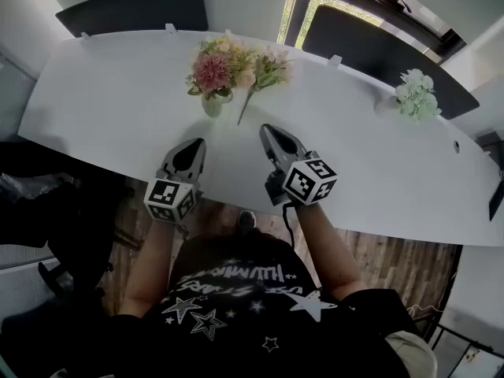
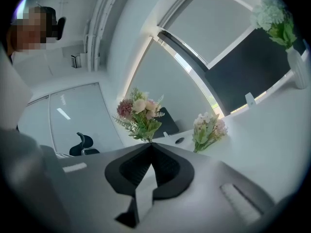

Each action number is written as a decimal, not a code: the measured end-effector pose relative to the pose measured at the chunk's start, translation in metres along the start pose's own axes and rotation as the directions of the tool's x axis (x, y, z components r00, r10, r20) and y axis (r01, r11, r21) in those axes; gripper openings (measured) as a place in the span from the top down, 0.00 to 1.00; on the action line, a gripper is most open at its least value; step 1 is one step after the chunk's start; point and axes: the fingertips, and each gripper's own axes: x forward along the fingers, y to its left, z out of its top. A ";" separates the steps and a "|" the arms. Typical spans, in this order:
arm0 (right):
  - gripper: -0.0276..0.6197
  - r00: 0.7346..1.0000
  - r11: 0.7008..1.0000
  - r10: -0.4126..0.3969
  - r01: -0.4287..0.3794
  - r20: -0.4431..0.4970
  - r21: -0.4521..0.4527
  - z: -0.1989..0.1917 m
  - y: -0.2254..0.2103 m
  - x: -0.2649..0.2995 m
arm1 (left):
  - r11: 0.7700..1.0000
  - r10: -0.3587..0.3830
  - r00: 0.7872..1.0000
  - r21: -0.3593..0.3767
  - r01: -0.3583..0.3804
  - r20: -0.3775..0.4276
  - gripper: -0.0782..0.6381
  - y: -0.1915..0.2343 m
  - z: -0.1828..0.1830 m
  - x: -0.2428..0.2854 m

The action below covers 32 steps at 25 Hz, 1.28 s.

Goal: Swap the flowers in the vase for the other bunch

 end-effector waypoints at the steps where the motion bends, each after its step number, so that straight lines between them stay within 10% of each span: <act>1: 0.95 1.000 1.000 -0.007 0.007 0.007 -0.002 0.001 0.001 -0.001 | 1.000 -0.006 1.000 0.002 0.006 0.006 0.88 -0.001 0.001 -0.002; 32: 0.95 0.987 0.980 -0.152 0.157 0.052 -0.121 -0.082 0.187 -0.127 | 0.993 -0.122 0.989 0.012 0.121 0.081 0.88 -0.047 -0.011 -0.210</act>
